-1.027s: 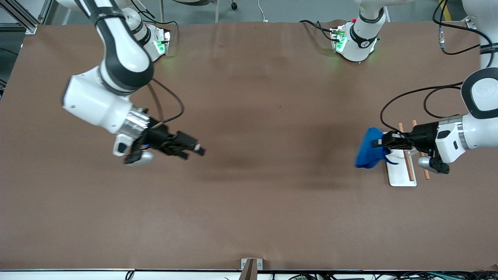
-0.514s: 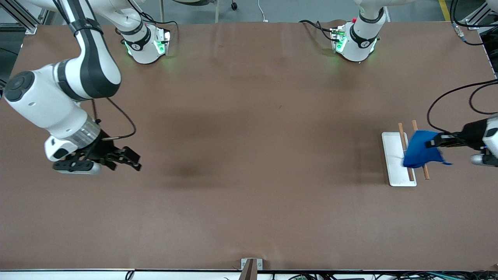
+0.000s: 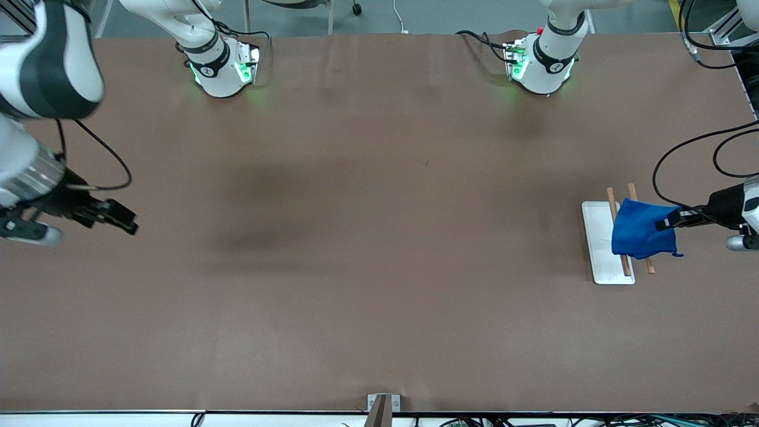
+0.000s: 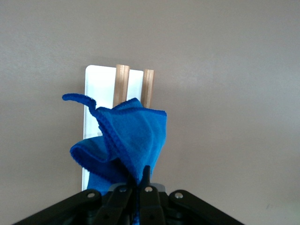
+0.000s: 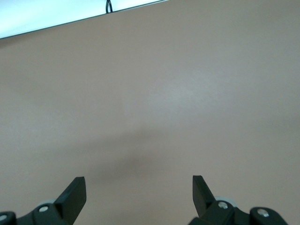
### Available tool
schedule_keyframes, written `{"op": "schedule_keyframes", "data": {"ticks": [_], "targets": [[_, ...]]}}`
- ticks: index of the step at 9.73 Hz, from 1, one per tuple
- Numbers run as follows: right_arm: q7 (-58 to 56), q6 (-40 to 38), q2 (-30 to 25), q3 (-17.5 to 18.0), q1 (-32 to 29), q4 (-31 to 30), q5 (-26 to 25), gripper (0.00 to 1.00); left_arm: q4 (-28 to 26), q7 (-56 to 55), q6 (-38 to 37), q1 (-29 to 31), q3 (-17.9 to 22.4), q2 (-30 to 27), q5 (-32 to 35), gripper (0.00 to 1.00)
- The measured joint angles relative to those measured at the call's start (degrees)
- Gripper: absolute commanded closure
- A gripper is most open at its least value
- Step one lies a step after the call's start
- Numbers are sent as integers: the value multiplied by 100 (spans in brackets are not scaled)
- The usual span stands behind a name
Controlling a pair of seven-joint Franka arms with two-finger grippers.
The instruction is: Right arm passes towel to left arm to hang
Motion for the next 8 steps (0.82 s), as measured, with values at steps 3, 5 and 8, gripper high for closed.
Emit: {"op": "schedule_keyframes", "data": {"ticks": [3, 5, 8], "targets": [[36, -1004, -596, -2, -238, 158, -47, 0, -337, 1, 258, 9, 3, 32, -3, 1], [36, -1720, -714, -4, -314, 652, -57, 0, -385, 44, 288, 29, 23, 68, -2, 0], [-24, -2120, -722, -63, -310, 1126, -68, 0, -371, 330, 290, 69, 315, 60, 20, 0]]}}
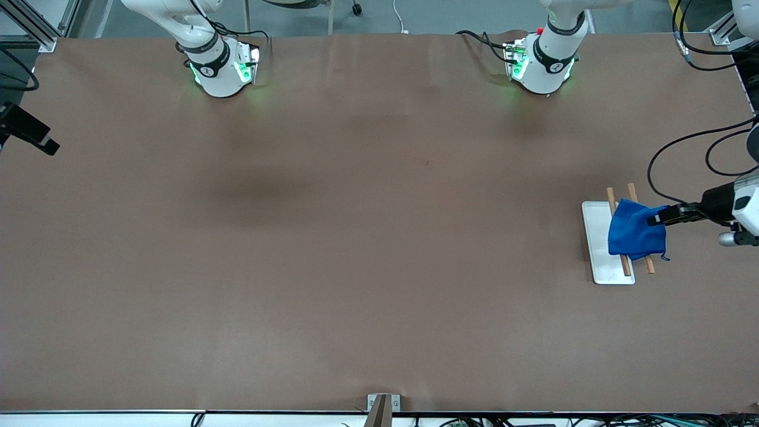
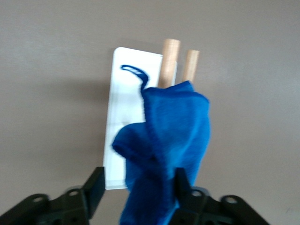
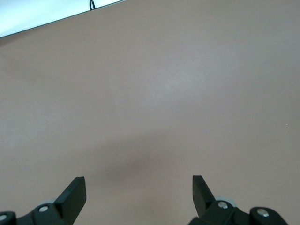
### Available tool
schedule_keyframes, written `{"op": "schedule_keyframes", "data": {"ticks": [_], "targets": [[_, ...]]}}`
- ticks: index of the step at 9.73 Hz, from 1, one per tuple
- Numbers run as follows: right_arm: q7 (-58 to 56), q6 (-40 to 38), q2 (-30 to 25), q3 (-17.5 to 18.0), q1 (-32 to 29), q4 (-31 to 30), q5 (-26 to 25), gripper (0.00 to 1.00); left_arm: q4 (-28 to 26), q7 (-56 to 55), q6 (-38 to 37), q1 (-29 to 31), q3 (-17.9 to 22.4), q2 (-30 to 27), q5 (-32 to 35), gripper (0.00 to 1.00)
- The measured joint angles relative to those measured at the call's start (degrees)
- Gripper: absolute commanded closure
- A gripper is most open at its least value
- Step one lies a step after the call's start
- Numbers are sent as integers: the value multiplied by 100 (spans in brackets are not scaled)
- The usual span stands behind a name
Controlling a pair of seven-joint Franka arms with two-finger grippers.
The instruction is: Right arm passes towel to left arm to hang
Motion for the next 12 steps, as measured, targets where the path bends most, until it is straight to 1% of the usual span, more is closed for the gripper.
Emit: {"op": "schedule_keyframes", "data": {"ticks": [2, 4, 5, 6, 8, 9, 10, 11, 12], "targets": [[-153, -58, 3, -63, 1, 40, -1, 0, 52, 62, 3, 16, 46, -94, 79, 0], [-187, -72, 26, -62, 11, 40, -44, 0, 230, -2, 2, -11, 24, -355, 562, 0], [-202, -75, 40, -57, 24, 40, -70, 0, 289, -185, -2, -18, -77, -550, 848, 0], [-212, -78, 48, -54, 42, 40, -84, 0, 302, -543, -4, -18, -343, -803, 1200, 0], [-276, -82, 50, -51, 58, 40, -108, 0, 274, -1693, -36, -47, -1165, -1440, 1930, 0], [-293, -84, 50, -55, 59, 40, -117, 0, 229, -2303, -133, -70, -1567, -1727, 2146, 0], [-303, -84, 50, -58, 59, 40, -120, 0, 201, -2749, -278, -87, -1887, -1947, 2255, 0], [-308, -86, 50, -59, 59, 40, -122, 0, 192, -2924, -380, -101, -2032, -2092, 2288, 0], [-309, -113, 50, -61, 59, 40, -123, 0, 210, -2934, -404, -99, -2070, -2166, 2289, 0]]}}
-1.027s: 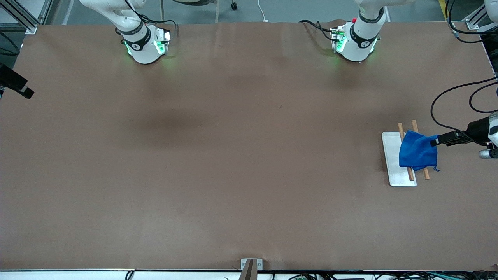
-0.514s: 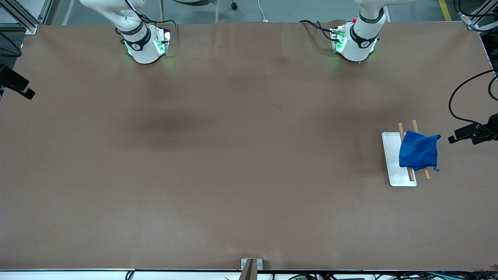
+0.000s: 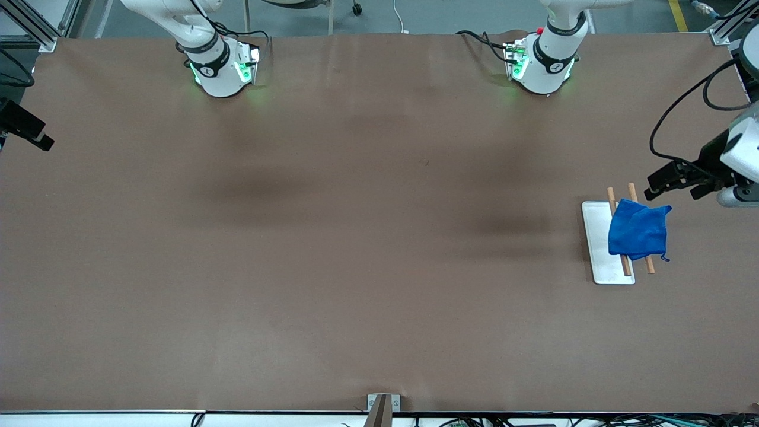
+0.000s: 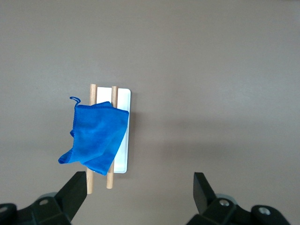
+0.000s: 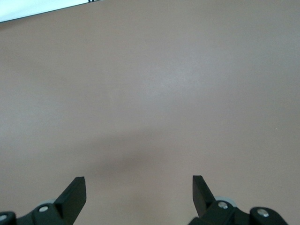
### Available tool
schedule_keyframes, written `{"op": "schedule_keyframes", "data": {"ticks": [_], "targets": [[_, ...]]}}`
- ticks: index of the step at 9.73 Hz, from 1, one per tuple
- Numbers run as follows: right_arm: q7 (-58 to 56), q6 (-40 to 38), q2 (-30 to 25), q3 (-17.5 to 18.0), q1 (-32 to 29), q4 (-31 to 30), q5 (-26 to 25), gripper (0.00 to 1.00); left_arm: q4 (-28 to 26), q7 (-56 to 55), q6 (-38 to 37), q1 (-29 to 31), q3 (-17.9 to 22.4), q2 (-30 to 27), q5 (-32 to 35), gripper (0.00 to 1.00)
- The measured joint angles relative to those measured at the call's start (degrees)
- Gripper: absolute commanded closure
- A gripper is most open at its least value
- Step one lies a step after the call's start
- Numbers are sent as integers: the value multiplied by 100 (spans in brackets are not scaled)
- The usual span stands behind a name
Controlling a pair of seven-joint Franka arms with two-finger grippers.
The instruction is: Right arm passes towel to left arm to hang
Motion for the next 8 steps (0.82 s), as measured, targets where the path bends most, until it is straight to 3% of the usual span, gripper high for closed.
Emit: {"op": "schedule_keyframes", "data": {"ticks": [2, 5, 8], "targets": [[0, -41, 0, -4, -1, 0, -2, 0, 366, 7, -379, 2, -24, -7, 25, 0], [0, -42, 0, -3, 0, 0, -2, 0, 1579, 2, -1581, -15, -173, 201, 123, 0], [-1, -42, 0, -3, 0, 0, -2, 0, 1795, -200, -2011, -130, -177, 237, 333, 0]]}}
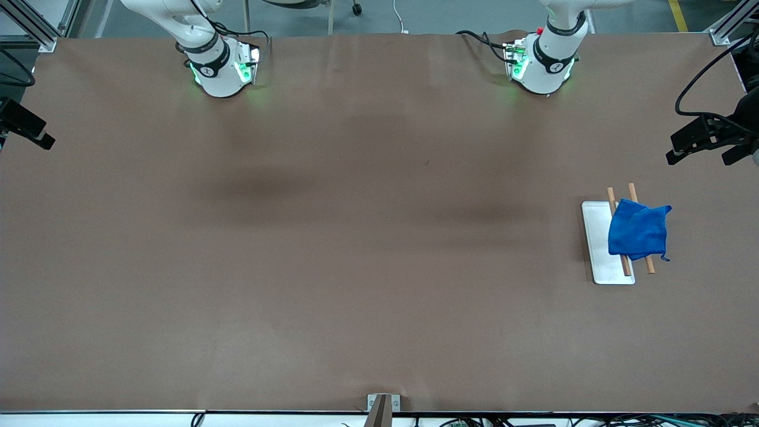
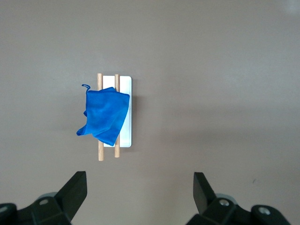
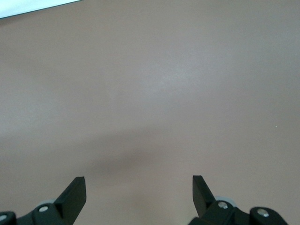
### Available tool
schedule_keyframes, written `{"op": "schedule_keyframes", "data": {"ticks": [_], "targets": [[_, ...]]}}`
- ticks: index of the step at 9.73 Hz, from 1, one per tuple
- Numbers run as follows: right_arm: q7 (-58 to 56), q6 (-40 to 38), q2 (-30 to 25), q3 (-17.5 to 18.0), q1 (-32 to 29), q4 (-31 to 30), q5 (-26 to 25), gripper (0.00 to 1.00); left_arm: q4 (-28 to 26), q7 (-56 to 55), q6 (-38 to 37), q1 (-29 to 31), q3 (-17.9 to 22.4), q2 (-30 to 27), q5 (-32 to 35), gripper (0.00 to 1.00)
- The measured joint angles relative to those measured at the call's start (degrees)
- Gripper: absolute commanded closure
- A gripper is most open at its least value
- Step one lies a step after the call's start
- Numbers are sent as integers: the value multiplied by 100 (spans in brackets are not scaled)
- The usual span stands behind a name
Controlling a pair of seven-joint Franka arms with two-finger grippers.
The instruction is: Right arm passes towel to left arm to hang
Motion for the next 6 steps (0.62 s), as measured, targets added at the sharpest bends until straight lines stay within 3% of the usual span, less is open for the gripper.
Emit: {"op": "schedule_keyframes", "data": {"ticks": [6], "targets": [[-1, -3, 0, -5, -1, 0, 0, 0, -108, -234, -40, -22, -187, -90, 25, 0]]}}
